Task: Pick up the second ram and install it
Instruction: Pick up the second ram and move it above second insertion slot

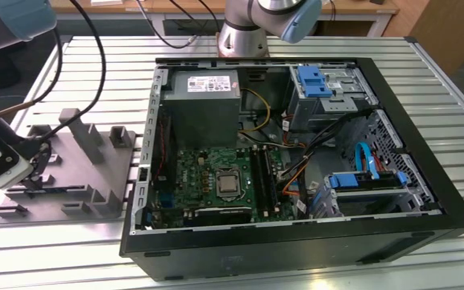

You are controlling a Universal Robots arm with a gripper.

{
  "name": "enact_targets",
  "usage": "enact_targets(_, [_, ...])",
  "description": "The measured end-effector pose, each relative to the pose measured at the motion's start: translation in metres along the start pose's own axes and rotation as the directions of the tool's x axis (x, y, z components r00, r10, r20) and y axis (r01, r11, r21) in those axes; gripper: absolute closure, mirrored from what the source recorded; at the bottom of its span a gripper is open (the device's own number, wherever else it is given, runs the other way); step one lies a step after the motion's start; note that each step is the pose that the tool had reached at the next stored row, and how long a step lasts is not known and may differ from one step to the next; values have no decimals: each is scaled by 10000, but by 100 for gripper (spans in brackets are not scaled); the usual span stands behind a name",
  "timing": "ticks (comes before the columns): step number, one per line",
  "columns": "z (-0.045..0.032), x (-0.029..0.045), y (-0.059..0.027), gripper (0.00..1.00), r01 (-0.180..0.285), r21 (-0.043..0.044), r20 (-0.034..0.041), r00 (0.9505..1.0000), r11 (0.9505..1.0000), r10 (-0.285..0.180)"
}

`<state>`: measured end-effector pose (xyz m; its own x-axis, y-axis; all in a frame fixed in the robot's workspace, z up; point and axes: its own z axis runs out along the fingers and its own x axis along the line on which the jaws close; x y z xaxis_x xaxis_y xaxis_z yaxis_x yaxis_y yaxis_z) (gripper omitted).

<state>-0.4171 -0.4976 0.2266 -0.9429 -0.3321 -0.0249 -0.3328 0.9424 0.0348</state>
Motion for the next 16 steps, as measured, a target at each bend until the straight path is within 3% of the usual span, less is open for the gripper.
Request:
enact_targets(6, [2,0,0,90,970,-26,-32,9953,9953,-971])
enact_targets(16, [4,0,0,90,2167,-62,-69,9762,9762,-2167])
